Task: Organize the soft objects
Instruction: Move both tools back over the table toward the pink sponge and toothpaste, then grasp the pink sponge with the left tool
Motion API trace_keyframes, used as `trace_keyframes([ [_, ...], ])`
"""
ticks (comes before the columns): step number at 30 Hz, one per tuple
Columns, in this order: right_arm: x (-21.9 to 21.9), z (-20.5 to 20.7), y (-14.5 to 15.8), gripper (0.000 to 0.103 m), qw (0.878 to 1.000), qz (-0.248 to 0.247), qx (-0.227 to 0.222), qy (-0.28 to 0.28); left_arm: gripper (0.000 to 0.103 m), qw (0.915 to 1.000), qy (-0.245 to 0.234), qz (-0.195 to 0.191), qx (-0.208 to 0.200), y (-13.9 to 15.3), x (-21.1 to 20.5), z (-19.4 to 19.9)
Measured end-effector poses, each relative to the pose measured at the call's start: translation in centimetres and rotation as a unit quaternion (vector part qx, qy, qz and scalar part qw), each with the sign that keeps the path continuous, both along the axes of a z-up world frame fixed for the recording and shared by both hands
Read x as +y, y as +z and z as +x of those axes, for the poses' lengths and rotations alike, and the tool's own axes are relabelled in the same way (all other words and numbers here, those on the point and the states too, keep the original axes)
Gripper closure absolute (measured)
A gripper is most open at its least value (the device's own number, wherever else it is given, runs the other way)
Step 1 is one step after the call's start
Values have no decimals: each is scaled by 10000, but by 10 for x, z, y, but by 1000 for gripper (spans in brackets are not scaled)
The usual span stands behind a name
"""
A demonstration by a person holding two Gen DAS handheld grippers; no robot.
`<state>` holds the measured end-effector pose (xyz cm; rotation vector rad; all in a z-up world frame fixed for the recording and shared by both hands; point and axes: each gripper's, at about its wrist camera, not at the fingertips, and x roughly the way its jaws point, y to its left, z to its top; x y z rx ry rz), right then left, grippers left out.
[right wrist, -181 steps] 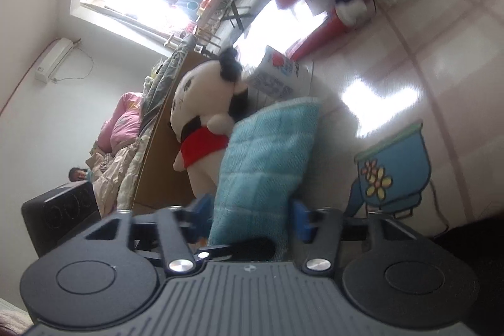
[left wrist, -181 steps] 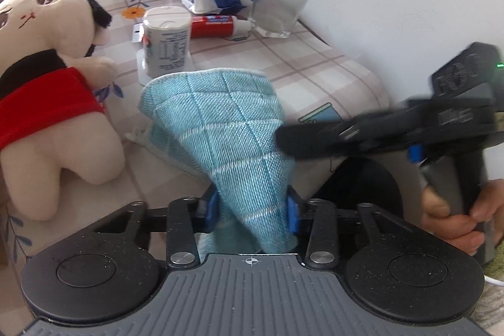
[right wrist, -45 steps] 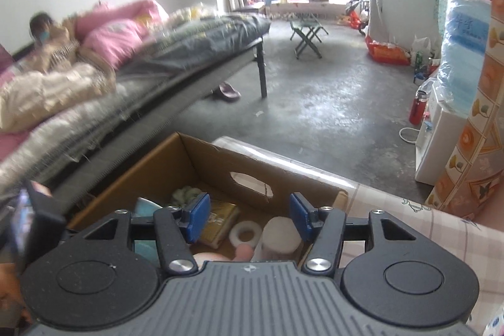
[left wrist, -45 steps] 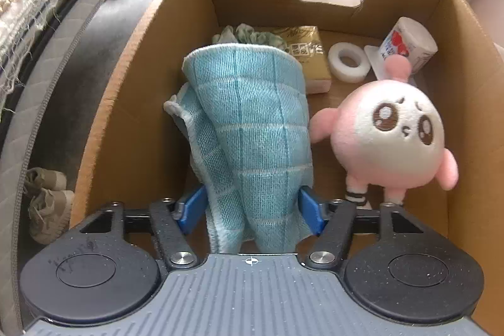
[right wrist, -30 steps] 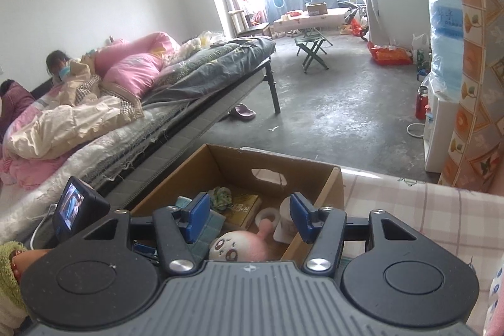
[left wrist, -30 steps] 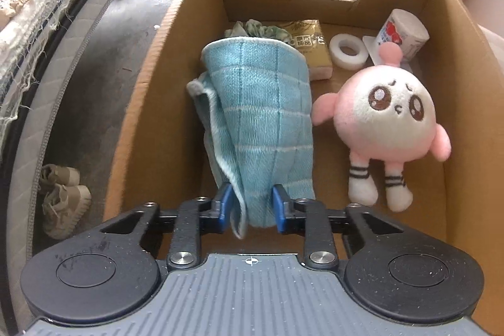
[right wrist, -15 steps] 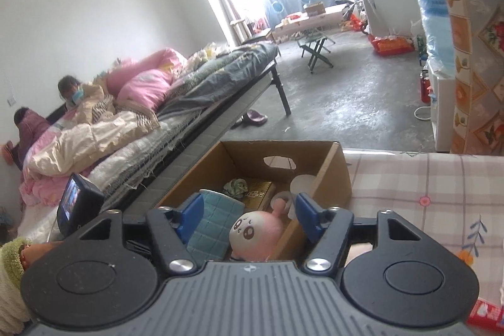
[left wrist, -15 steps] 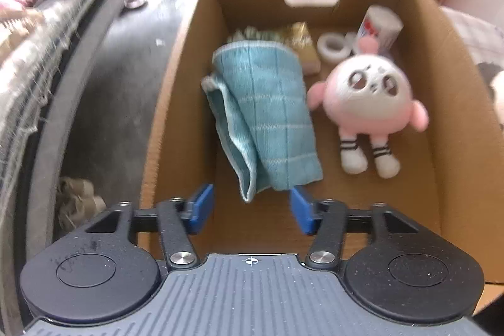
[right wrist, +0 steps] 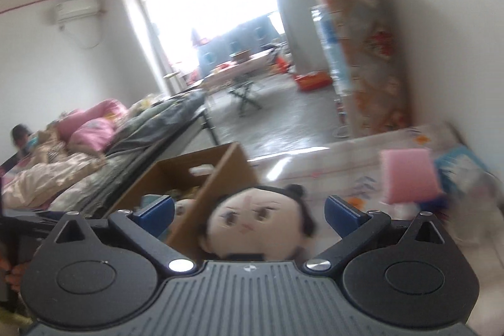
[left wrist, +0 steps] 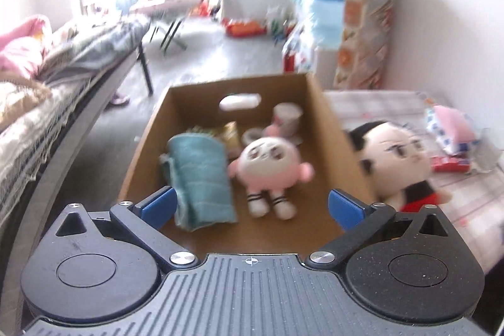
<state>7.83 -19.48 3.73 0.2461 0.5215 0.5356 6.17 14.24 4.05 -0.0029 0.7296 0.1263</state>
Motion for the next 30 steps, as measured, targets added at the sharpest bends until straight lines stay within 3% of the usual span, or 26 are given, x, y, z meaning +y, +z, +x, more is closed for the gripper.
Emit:
trace_keyframes([
  [8,-61,-39,-44,0,9931,185,256,-1126,0,9970,-408,-275,-596,2,-52,-21],
  [15,-81,-47,-77,0,9881,109,502,-1451,0,9918,-901,-799,-432,-2,-102,-10],
  [21,-81,-39,-87,0,9895,-11,359,-1403,0,9851,-1315,-1080,-241,1,-147,26],
  [30,-76,-15,-92,0,9930,-261,48,-1147,0,9691,-1659,-1729,581,-11,-220,139],
])
